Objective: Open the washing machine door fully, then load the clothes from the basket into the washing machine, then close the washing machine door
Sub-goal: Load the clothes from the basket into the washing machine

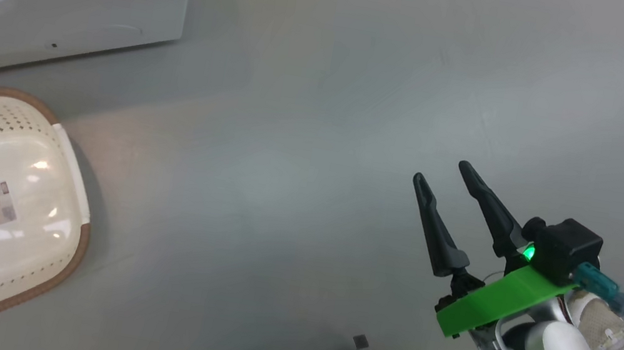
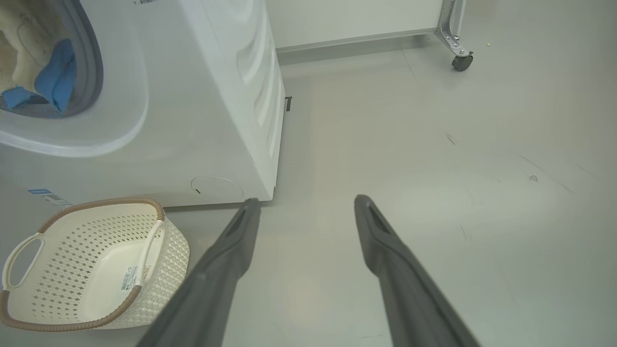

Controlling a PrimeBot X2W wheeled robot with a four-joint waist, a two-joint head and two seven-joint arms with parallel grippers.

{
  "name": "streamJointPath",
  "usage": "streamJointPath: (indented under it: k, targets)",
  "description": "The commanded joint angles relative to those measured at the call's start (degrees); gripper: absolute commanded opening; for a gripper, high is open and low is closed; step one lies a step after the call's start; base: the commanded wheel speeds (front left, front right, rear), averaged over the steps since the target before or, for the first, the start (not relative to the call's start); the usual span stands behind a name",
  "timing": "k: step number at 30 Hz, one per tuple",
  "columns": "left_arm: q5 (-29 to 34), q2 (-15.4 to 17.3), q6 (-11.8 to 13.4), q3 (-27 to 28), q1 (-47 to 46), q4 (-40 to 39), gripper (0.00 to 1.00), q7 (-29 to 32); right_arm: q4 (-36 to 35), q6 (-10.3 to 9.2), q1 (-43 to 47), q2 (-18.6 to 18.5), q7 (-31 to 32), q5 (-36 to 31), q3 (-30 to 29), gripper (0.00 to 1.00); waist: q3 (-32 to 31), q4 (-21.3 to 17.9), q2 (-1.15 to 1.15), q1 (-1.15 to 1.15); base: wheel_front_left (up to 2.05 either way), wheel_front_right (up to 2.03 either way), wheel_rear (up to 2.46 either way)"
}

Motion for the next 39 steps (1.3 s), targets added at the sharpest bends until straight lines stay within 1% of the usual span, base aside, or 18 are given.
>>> streamJointPath:
  k: [1,4,5,9,11,13,24,26,34,36,39]
  targets:
    - [1.81,4.19,0.26,0.91,-3.78,-0.96,0.0,-3.17,-1.07,-0.01,-0.65,-0.28,-0.72,0.68,1.19,1.0,0.93,-0.94,0.0,0.0,0.0,0.0,0.0]
    - [2.96,4.27,0.71,0.69,-6.92,0.73,0.0,-8.55,-0.66,-0.01,-0.85,-0.28,-1.06,1.11,1.28,1.0,1.87,-1.23,0.0,0.0,0.0,0.0,0.0]
    - [2.96,4.27,0.71,0.69,-6.92,0.73,0.0,-8.55,-0.66,-0.01,-0.85,-0.28,-1.06,1.11,1.28,1.0,1.87,-1.23,0.0,0.0,0.0,0.0,0.0]
    - [2.64,3.28,1.1,1.07,-9.08,4.43,0.0,-13.44,-0.08,-0.01,-1.26,-0.28,-1.51,1.64,1.71,1.0,2.51,-1.42,0.0,0.0,0.0,0.0,0.0]
    - [0.74,2.14,1.21,2.22,-9.22,7.73,0.0,-12.76,0.22,-0.01,-1.44,-0.28,-1.64,2.0,1.84,1.0,2.64,-1.36,0.0,0.0,0.0,0.0,0.0]
    - [0.04,1.56,0.8,2.28,-9.4,10.03,1.0,-12.54,0.44,-0.01,-1.65,-0.28,-1.67,2.15,1.8,1.0,2.83,-1.12,0.0,0.0,0.0,0.0,0.0]
    - [-1.33,-1.13,-1.25,0.81,-8.95,19.16,1.0,-12.07,0.91,-0.01,-2.55,-0.28,-1.33,1.62,1.38,1.0,1.96,0.87,0.0,0.0,0.0,0.0,0.0]
    - [-0.58,-1.63,-1.4,-0.34,-7.72,20.58,1.0,-12.49,1.05,-0.01,-2.38,-0.28,-1.18,1.42,1.0,1.0,1.02,1.56,0.0,0.0,0.0,0.0,0.0]
    - [-2.13,-6.67,-1.21,-0.58,-1.09,23.91,1.0,-16.55,0.26,-0.01,-1.14,-0.28,0.54,-0.51,-1.07,1.0,-3.54,4.92,0.0,0.0,0.0,0.0,0.0]
    - [-2.66,-8.6,-0.84,-0.42,2.03,23.78,1.0,-17.77,-0.47,-0.01,-0.58,-0.28,1.42,-1.4,-1.97,1.0,-5.37,6.3,0.0,0.0,0.0,0.0,0.0]
    - [-2.56,-9.89,-0.42,-0.51,5.9,22.38,1.0,-18.43,-1.19,-0.01,0.09,-0.28,2.29,-2.08,-2.7,1.0,-7.43,7.49,0.0,0.0,0.0,0.0,0.0]
